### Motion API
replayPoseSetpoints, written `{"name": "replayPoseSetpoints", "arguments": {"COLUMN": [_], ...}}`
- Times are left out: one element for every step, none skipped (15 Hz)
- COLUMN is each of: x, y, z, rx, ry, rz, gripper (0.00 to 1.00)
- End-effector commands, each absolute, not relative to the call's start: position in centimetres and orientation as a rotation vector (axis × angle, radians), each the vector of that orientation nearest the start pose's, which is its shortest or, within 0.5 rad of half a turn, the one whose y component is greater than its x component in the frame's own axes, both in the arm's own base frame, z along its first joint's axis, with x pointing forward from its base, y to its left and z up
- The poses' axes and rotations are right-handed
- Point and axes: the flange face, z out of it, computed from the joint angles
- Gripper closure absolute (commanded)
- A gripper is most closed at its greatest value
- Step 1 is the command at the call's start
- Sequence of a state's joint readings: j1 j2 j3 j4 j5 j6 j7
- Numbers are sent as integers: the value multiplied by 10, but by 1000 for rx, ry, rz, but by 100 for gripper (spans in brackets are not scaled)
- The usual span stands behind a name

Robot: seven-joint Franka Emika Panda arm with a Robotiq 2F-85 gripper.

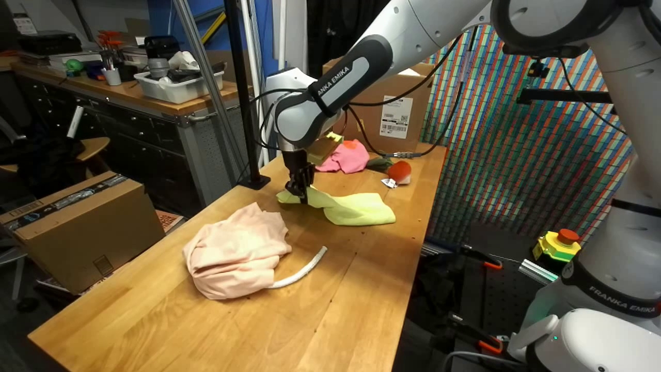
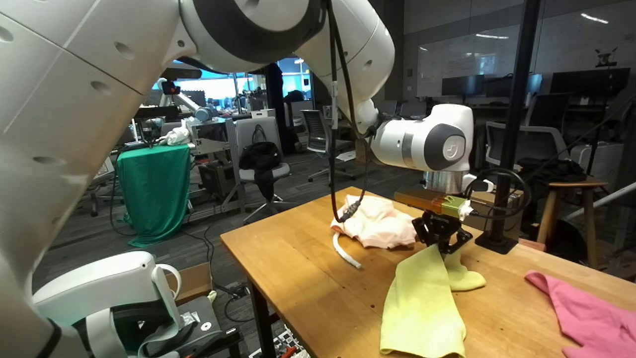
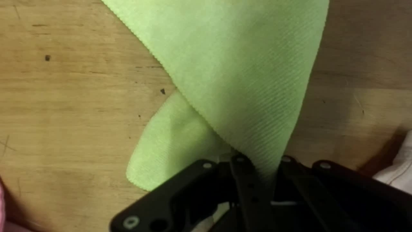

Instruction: Separate the objects on the table.

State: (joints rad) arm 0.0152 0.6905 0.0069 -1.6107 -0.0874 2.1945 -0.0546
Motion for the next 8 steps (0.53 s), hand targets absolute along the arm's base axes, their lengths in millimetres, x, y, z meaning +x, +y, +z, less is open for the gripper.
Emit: {"name": "replayPoseSetpoints", "arguments": {"x": [668, 665, 662, 657, 653, 648, 644, 639], "y": [15, 15, 16, 16, 16, 16, 17, 17], "z": [233, 235, 237, 239, 241, 243, 245, 248], "rx": [-3196, -3198, -3198, -3203, -3204, -3206, -3206, -3211], "ry": [-163, -151, -143, -125, -106, -89, -76, -57], "rz": [149, 148, 152, 153, 154, 155, 156, 154], "gripper": [87, 85, 86, 86, 87, 88, 87, 87]}}
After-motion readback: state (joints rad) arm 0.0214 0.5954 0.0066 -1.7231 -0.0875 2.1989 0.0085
